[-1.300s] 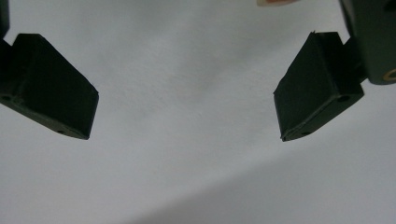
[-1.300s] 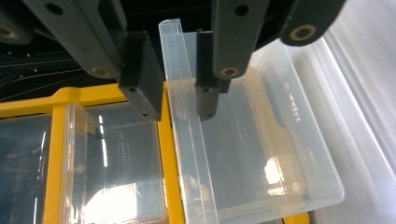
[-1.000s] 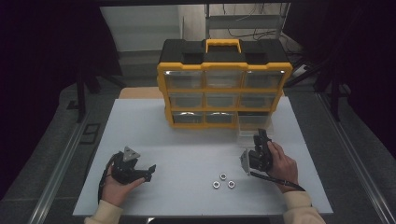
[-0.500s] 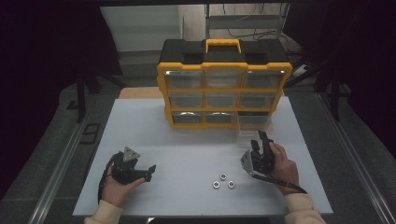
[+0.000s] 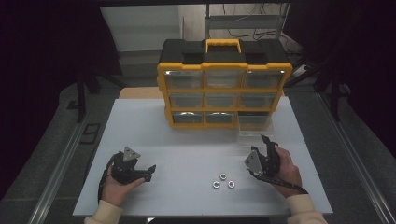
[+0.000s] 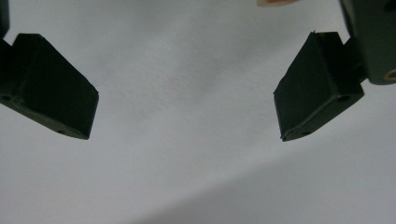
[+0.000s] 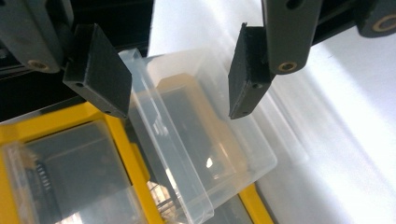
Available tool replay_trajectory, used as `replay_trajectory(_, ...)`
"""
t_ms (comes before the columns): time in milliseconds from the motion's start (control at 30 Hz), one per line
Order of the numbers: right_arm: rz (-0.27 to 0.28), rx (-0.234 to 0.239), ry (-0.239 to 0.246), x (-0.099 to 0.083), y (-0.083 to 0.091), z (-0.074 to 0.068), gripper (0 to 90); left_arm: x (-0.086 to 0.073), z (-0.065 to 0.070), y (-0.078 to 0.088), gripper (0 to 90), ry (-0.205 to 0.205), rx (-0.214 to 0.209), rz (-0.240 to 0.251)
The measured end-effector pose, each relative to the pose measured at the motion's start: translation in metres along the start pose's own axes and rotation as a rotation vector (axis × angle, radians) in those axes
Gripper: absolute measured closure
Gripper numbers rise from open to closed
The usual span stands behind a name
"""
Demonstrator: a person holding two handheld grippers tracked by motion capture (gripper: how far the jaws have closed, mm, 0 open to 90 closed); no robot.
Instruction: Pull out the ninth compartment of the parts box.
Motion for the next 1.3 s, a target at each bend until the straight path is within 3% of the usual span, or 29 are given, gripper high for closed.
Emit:
replay_trajectory(167,0.005,0.066,-0.087,-0.003,0.005,0.003,40.7,0.000,0.000,0.000,6.8,0.000,0.001,0.001)
replay_trajectory(433,0.015,0.199,-0.179,-0.006,0.014,0.003,39.9,0.000,0.000,0.000,6.8,0.002,0.001,0.003)
replay_trajectory(667,0.020,0.291,-0.308,-0.017,0.021,0.003,40.0,0.000,0.001,0.000,6.8,0.001,0.000,0.001)
replay_trajectory(1000,0.032,0.457,-0.471,-0.027,0.029,0.003,38.7,0.000,0.000,0.001,6.8,0.004,0.001,0.003)
replay_trajectory(1300,0.029,0.532,-0.589,-0.039,0.032,0.006,37.7,0.000,0.000,0.000,6.8,0.003,0.000,0.001)
Point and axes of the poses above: each handheld gripper's, and its own axes: y roughly backward along the jaws, x roughly out of its top, z roughly to its right, the point moved 3 cm from there along -y, roughly forward along the jaws, and after that the axes turned 4 degrees about x, right-handed, at the moved point
